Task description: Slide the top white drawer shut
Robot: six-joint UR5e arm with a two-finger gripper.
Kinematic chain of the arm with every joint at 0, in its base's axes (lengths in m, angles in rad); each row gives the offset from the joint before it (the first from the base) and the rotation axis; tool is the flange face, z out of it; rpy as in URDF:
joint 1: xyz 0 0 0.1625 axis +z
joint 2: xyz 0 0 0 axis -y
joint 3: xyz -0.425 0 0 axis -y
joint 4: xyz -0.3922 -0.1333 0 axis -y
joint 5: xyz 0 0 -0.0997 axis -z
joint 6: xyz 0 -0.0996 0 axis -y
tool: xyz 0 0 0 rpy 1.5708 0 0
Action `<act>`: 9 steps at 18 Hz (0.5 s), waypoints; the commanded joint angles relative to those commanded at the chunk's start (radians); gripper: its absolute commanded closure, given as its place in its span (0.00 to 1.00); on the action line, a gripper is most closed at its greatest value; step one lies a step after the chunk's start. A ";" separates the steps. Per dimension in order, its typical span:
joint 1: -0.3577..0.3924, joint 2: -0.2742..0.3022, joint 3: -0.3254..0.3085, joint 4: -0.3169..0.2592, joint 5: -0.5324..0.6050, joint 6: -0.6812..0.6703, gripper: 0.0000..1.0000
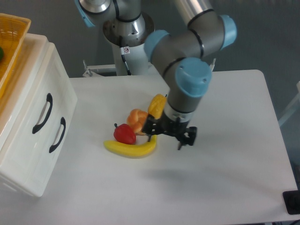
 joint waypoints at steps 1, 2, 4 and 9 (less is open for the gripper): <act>0.017 -0.011 0.000 0.000 0.020 0.060 0.00; 0.031 -0.020 0.002 0.009 0.035 0.121 0.00; 0.060 -0.048 0.000 0.021 0.051 0.244 0.00; 0.111 -0.078 0.017 0.073 0.063 0.488 0.00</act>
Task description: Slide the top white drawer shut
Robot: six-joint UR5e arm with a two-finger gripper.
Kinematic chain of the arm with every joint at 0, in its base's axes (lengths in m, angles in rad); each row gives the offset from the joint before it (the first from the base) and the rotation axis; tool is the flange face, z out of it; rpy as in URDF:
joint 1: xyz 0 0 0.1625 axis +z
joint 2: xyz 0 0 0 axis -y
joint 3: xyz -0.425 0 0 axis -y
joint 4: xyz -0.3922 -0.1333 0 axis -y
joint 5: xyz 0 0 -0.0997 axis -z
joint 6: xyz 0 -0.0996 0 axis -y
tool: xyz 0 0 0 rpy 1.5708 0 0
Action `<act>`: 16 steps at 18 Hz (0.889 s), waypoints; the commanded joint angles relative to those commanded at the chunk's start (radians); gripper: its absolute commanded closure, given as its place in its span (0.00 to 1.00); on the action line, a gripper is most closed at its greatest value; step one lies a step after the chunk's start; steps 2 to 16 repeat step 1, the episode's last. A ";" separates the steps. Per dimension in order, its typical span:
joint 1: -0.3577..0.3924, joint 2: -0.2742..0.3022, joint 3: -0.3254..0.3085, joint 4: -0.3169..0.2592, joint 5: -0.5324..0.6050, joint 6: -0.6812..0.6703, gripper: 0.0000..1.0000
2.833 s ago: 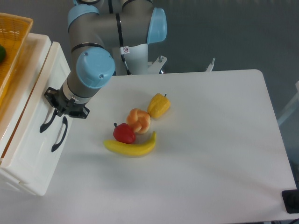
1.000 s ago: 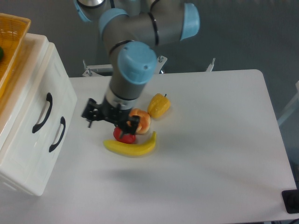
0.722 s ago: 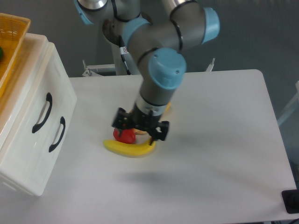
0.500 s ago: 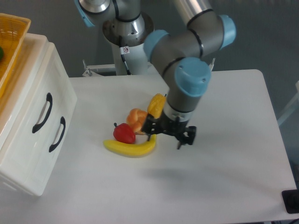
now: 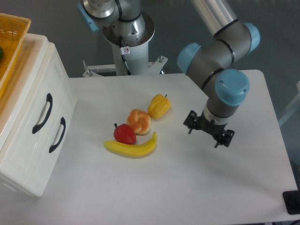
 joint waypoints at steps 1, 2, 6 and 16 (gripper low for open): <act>0.011 -0.011 0.000 0.022 0.000 0.023 0.00; 0.011 -0.011 0.000 0.022 0.000 0.023 0.00; 0.011 -0.011 0.000 0.022 0.000 0.023 0.00; 0.011 -0.011 0.000 0.022 0.000 0.023 0.00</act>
